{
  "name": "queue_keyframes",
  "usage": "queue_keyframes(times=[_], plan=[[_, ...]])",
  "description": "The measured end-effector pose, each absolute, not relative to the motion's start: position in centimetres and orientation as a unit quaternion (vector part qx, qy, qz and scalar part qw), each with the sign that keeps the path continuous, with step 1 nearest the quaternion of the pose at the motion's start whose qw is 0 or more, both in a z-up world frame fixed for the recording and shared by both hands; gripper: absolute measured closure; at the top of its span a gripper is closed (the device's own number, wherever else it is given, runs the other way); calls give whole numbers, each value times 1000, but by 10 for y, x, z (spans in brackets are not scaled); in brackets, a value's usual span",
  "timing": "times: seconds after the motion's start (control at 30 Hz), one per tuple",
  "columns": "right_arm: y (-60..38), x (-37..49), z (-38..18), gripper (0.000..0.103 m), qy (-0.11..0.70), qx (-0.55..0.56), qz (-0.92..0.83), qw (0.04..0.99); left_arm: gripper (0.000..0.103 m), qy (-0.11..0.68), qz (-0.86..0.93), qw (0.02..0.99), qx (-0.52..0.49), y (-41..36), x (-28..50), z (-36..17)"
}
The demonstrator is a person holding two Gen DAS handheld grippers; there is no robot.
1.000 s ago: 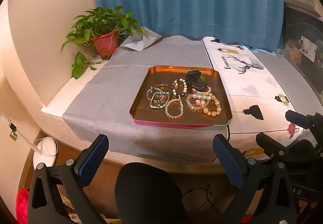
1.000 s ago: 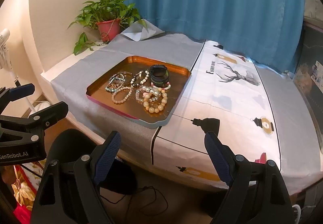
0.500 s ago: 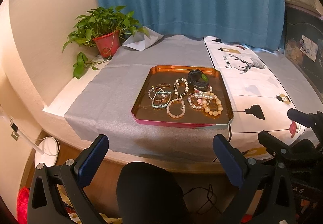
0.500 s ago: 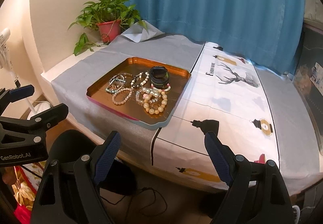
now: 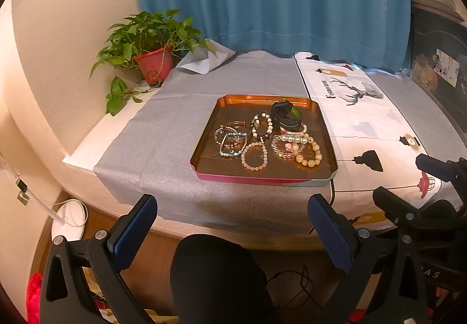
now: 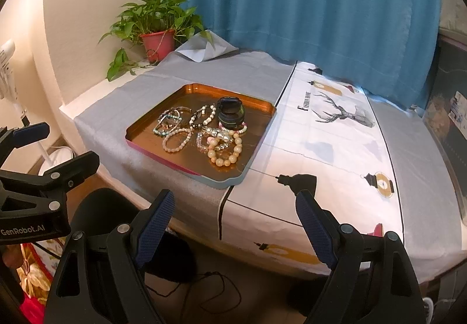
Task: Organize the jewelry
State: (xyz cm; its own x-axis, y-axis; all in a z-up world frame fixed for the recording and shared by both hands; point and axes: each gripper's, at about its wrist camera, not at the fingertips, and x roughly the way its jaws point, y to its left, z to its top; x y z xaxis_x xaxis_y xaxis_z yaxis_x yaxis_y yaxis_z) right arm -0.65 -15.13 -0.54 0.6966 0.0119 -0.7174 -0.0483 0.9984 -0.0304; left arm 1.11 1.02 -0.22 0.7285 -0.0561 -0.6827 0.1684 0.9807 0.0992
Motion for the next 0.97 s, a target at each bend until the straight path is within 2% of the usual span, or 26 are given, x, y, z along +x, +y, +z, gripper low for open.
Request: queue_keyframes(times=[0.97], plan=[[-152,-3,-7,18,390,-24,19,920,0,362,-61,927,80,10,12,-2]])
